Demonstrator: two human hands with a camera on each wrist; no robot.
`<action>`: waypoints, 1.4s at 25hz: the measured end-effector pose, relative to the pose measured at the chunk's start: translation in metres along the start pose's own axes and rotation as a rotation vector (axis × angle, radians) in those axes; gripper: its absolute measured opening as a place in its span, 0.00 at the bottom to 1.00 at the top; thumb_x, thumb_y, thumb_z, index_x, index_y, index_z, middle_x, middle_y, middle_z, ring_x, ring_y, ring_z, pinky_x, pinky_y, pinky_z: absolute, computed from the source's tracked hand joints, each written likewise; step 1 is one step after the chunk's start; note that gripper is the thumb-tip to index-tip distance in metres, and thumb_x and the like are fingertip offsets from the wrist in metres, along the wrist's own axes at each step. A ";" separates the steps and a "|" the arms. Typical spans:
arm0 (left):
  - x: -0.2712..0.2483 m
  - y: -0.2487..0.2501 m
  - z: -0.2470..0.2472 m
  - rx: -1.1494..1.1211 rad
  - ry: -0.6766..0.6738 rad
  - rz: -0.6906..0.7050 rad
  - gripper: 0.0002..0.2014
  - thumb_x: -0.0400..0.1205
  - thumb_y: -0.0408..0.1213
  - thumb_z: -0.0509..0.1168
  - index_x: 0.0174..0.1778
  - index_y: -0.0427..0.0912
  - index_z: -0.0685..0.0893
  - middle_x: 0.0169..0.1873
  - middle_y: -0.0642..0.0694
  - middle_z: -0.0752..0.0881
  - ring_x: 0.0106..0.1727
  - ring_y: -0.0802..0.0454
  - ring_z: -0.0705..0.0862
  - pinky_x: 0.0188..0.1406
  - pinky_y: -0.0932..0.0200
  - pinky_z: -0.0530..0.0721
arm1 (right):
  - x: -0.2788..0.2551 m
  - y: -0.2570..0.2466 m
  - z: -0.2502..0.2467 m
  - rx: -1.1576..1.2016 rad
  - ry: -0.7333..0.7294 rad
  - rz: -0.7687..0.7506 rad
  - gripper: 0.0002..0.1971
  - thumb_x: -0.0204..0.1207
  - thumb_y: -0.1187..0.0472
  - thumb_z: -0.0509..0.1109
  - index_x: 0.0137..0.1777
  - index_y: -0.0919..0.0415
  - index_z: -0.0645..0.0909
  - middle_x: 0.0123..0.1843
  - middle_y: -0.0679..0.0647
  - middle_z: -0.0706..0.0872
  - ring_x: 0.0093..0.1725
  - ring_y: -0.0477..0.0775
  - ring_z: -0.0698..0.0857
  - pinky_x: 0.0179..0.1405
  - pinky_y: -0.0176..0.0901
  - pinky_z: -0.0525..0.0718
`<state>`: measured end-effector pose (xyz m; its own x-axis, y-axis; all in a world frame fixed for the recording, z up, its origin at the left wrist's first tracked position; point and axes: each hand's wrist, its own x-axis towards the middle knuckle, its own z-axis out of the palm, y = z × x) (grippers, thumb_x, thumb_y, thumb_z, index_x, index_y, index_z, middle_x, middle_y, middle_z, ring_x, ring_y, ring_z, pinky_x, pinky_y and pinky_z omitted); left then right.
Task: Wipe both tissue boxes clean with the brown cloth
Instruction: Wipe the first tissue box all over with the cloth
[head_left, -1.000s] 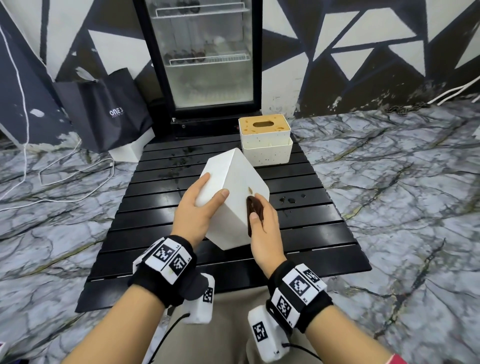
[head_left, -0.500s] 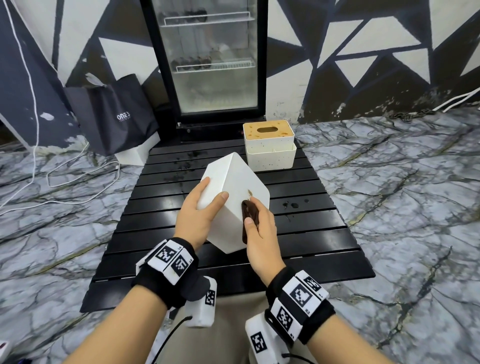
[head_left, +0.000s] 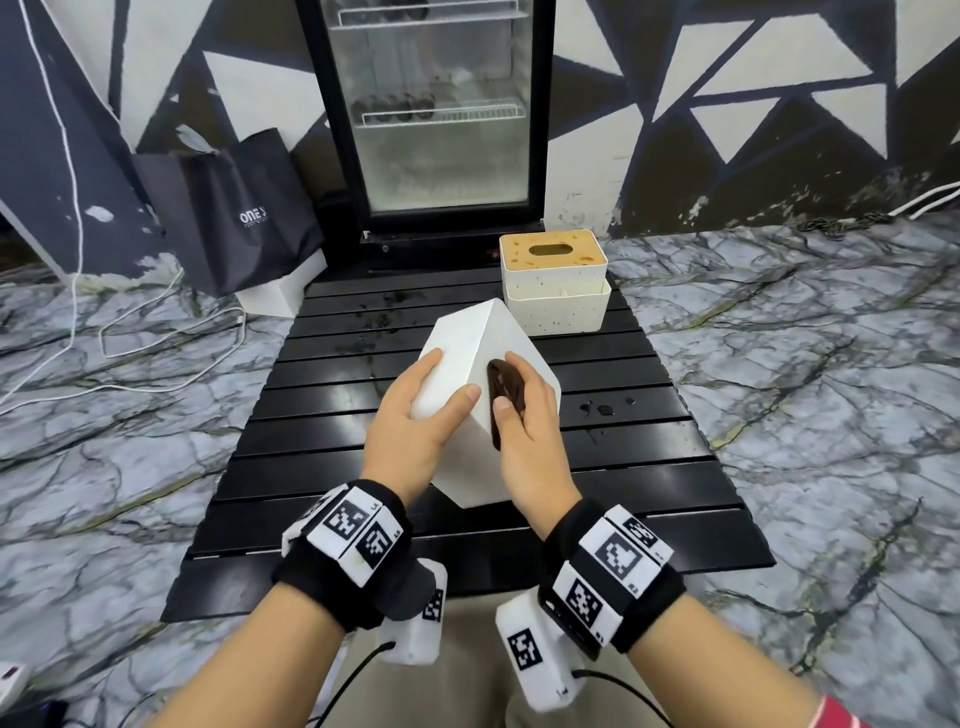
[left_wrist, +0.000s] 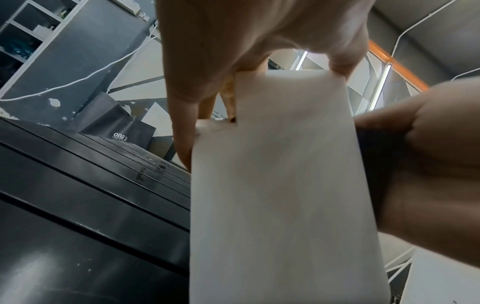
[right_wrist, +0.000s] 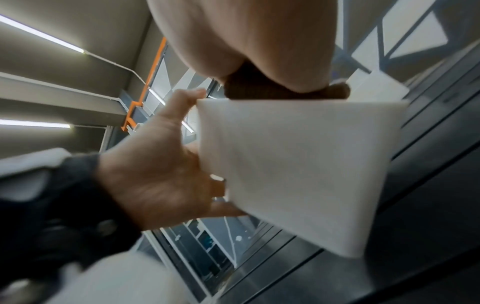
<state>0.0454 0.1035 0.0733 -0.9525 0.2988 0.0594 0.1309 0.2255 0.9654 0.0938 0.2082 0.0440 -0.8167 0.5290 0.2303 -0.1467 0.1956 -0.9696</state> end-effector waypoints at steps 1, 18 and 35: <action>0.000 0.000 0.001 0.018 -0.006 0.006 0.31 0.72 0.55 0.72 0.72 0.58 0.74 0.70 0.57 0.75 0.70 0.56 0.74 0.71 0.54 0.73 | -0.001 -0.003 0.003 0.017 0.014 -0.020 0.22 0.77 0.58 0.55 0.72 0.44 0.64 0.68 0.43 0.67 0.74 0.52 0.66 0.77 0.58 0.62; -0.002 0.001 0.011 0.032 -0.026 0.059 0.32 0.65 0.56 0.73 0.68 0.61 0.77 0.69 0.61 0.75 0.68 0.63 0.74 0.71 0.59 0.73 | 0.049 0.009 -0.020 0.037 0.106 0.192 0.21 0.82 0.63 0.53 0.74 0.50 0.63 0.73 0.54 0.65 0.72 0.52 0.68 0.76 0.55 0.64; -0.024 0.012 0.033 0.380 -0.264 0.230 0.39 0.66 0.56 0.76 0.74 0.65 0.69 0.76 0.64 0.65 0.75 0.65 0.67 0.68 0.69 0.64 | 0.013 -0.024 -0.067 -0.053 0.115 -0.032 0.22 0.79 0.70 0.59 0.68 0.48 0.72 0.70 0.51 0.70 0.68 0.46 0.72 0.73 0.45 0.69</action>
<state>0.0791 0.1300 0.0749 -0.7919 0.5931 0.1453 0.4660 0.4332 0.7715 0.1247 0.2656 0.0761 -0.7424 0.6122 0.2723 -0.1401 0.2556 -0.9566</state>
